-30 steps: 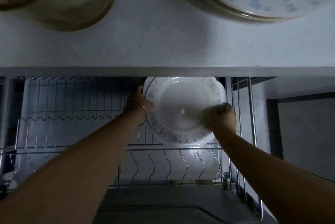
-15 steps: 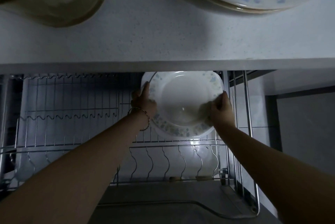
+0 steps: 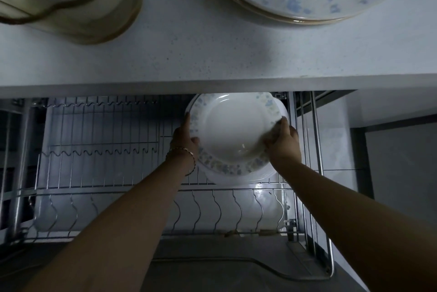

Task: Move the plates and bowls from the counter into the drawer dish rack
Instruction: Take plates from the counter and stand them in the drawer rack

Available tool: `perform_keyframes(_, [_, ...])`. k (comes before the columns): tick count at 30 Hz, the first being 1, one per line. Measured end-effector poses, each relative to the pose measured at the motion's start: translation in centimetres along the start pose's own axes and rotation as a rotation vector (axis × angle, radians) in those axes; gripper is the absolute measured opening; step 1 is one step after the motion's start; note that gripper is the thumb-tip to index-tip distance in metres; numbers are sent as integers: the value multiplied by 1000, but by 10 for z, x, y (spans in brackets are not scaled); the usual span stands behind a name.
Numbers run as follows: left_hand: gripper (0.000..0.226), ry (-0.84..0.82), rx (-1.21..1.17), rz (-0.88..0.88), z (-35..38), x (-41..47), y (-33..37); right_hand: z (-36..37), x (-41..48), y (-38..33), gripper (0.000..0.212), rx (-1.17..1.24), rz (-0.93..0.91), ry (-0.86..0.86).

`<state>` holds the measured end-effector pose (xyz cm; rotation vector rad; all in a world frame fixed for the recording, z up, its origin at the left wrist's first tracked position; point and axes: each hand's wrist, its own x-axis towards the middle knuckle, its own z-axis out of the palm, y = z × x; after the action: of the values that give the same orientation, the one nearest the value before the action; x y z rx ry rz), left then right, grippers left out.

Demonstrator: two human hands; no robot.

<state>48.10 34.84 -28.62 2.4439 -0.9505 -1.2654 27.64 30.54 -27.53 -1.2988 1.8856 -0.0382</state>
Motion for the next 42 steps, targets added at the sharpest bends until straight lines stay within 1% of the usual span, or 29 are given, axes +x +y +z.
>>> perform_keyframes(2, [69,-11,80,-59,-5,-13,13,-6,-10,-4,70,-61,3,-6])
perform_keyframes(4, [65,-45,221,-114,-14,-36,32,-17,-26,-13,61,-161,-8,-4])
perform_keyframes(5, [59,-71,279,-92,-20,-51,43,-26,-35,-18,56,-231,-37,-28])
perform_keyframes(7, [42,-134,287,42,-35,-84,67,-50,-58,-34,49,-391,-131,-145])
perform_keyframes(9, [29,-187,204,169,-54,-118,94,-85,-80,-55,43,-463,-224,-271])
perform_keyframes(11, [22,-168,126,276,-74,-149,128,-125,-102,-79,39,-498,-322,-362])
perform_keyframes(13, [19,-115,29,346,-94,-170,166,-171,-119,-105,37,-505,-389,-373])
perform_keyframes(15, [16,-60,-114,367,-111,-181,206,-219,-129,-131,33,-447,-440,-294])
perform_keyframes(16, [16,-25,-175,368,-117,-182,225,-243,-129,-142,30,-400,-463,-225])
perform_keyframes(17, [21,10,-208,369,-122,-181,245,-267,-126,-152,28,-360,-488,-149])
perform_keyframes(19, [44,55,-254,345,-128,-171,284,-307,-112,-167,27,-283,-503,19])
perform_keyframes(21, [67,70,-284,238,-128,-159,317,-336,-86,-171,36,-181,-427,191])
perform_keyframes(22, [72,74,-292,183,-126,-152,330,-346,-71,-170,43,-129,-369,256])
perform_keyframes(23, [73,62,-314,132,-124,-143,340,-353,-53,-167,48,-91,-293,284])
perform_keyframes(25, [68,12,-450,63,-117,-128,353,-358,-20,-158,50,0,-115,263])
perform_keyframes(26, [64,10,-510,41,-114,-121,355,-358,-5,-154,43,105,-64,229])
perform_keyframes(28, [54,41,-527,51,-105,-109,354,-356,12,-147,13,387,-13,169])
perform_keyframes(29, [50,55,-535,69,-102,-104,353,-356,18,-144,12,507,0,159])
perform_keyframes(30, [48,56,-570,80,-101,-103,353,-355,23,-140,22,578,20,143])
perform_keyframes(31, [49,47,-608,87,-101,-102,353,-353,25,-136,27,617,25,126])
perform_keyframes(32, [50,34,-619,90,-101,-103,352,-352,23,-134,28,624,27,113])
perform_keyframes(33, [52,29,-606,90,-103,-105,351,-351,19,-132,23,614,21,97])
perform_keyframes(34, [53,31,-606,87,-104,-107,347,-349,12,-130,12,619,13,88])
perform_keyframes(35, [53,31,-625,85,-105,-112,342,-349,4,-127,11,628,8,69])
perform_keyframes(37, [55,45,-726,94,-108,-127,328,-347,-14,-118,25,639,-29,6])
perform_keyframes(38, [57,61,-771,92,-111,-137,319,-346,-25,-114,28,615,-65,-12])
perform_keyframes(40, [62,87,-796,74,-118,-158,295,-343,-51,-109,30,576,-134,-48])
perform_keyframes(42, [64,60,-759,45,-130,-182,269,-337,-82,-109,28,552,-185,-63])
